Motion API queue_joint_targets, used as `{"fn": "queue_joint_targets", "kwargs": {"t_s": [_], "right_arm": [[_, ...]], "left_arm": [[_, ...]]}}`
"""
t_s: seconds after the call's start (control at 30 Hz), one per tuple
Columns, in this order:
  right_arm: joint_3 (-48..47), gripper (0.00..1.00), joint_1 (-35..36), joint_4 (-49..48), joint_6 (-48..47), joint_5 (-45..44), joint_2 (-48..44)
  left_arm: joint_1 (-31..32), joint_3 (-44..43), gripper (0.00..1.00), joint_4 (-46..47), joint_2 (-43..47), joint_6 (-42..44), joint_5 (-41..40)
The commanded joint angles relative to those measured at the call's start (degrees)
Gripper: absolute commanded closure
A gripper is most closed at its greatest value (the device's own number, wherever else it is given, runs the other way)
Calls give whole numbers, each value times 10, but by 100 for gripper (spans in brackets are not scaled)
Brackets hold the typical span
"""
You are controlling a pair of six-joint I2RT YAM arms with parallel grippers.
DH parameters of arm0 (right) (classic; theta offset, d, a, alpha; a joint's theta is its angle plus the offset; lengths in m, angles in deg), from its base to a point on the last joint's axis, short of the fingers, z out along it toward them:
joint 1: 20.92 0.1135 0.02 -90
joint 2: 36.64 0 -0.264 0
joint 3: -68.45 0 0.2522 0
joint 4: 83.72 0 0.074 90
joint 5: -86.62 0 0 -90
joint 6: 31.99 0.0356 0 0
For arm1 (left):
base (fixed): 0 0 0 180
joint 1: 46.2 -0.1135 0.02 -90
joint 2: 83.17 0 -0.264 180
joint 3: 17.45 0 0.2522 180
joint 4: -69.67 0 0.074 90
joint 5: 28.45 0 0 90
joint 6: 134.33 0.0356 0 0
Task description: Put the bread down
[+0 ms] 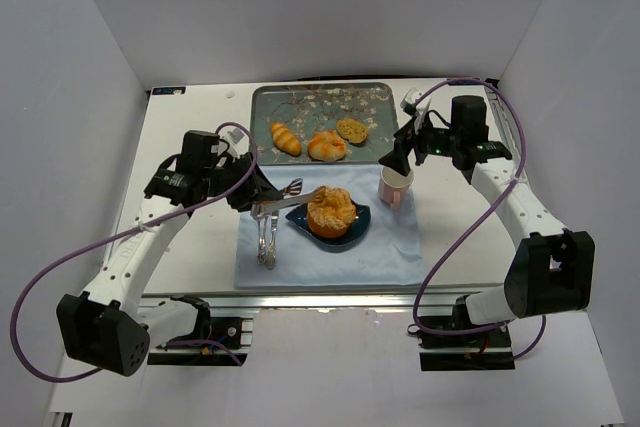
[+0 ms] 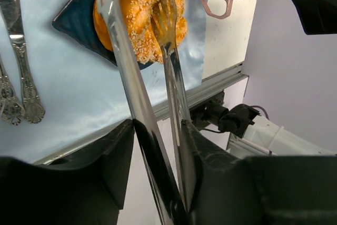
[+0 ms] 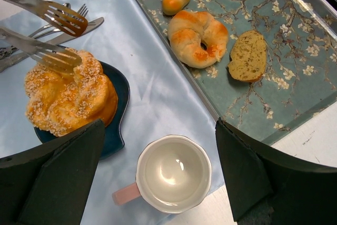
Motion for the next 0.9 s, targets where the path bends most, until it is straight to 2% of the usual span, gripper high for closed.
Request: {"fn": "queue_joint_targets", "kwargs": {"t_s": [0.0,0.1,0.33,0.43,0.7,0.83,0.87], "right_arm": [[5,11,-2,-11,-6,11,-13],[6,11,-2,-12,-6,10,-13],[6,11,-3,-16,-2,12,-13],[5,11,-4,-14,-4,11,-13],[2,11,-3,-16,-1,15,-12],[5,11,-3,-16,-2,14,-13],[5,11,-4,-16,-2,14,-13]], "left_arm": [[-3,-6,52,27,4,-2,26],[-3,-5,54,19,4,5,43],[-3,6,72,25,10,1,61],[-3,4,76,33,13,-4,68],[-10,5,81,51,24,-15,65],[-47,-2,85,77,26,-14,44],[-77,-4,86,80,25,-2,28]]}}
